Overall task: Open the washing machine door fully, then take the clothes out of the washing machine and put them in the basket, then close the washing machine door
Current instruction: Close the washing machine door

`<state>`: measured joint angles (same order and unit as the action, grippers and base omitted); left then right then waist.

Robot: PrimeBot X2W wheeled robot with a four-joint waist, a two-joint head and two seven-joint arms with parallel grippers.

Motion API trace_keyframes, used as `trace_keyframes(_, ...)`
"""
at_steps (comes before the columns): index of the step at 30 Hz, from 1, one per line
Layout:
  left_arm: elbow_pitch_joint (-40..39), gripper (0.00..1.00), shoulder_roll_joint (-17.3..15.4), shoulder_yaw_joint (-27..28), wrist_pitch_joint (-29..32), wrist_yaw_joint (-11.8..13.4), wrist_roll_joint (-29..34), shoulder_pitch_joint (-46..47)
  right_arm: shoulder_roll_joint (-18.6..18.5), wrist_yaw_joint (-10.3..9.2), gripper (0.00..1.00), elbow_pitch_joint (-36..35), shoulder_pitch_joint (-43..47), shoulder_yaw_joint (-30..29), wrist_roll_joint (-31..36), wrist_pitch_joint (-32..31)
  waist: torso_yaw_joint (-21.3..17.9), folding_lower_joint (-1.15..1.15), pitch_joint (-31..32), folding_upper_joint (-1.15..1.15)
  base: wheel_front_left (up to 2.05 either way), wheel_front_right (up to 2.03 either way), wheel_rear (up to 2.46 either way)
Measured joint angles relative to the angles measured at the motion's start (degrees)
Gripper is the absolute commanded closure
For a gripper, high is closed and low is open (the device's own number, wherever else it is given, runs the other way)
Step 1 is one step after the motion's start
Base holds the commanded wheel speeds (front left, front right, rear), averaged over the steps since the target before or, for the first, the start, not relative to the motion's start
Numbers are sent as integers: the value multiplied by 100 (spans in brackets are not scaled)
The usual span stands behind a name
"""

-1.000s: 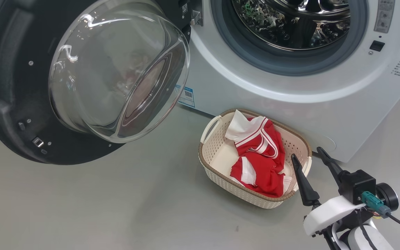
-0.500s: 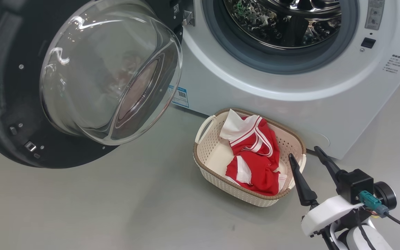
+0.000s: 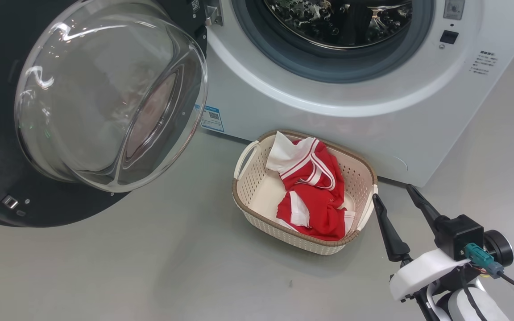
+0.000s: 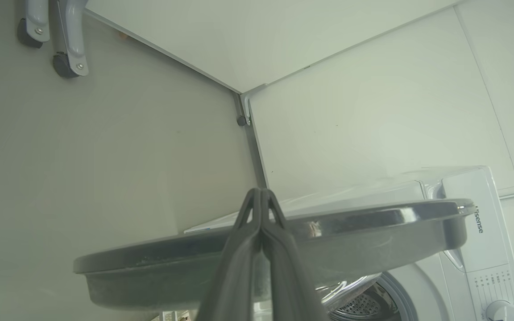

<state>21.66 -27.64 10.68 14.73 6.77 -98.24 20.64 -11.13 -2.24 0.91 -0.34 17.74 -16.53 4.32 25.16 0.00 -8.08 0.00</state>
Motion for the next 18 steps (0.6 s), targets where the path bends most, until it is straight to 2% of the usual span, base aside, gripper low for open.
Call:
trace_keyframes(5, 186, 100, 40, -101, 59, -11, 2, 222, -26, -43, 0, -51, 1, -58, 0, -7, -74, 0, -61, 0, 0, 0, 0)
trace_keyframes(18, 457, 100, -31, -309, 489, -430, 53, 425, -78, -87, 0, -131, 1, -114, 14, -8, -47, 0, -161, 0, 0, 0, 0)
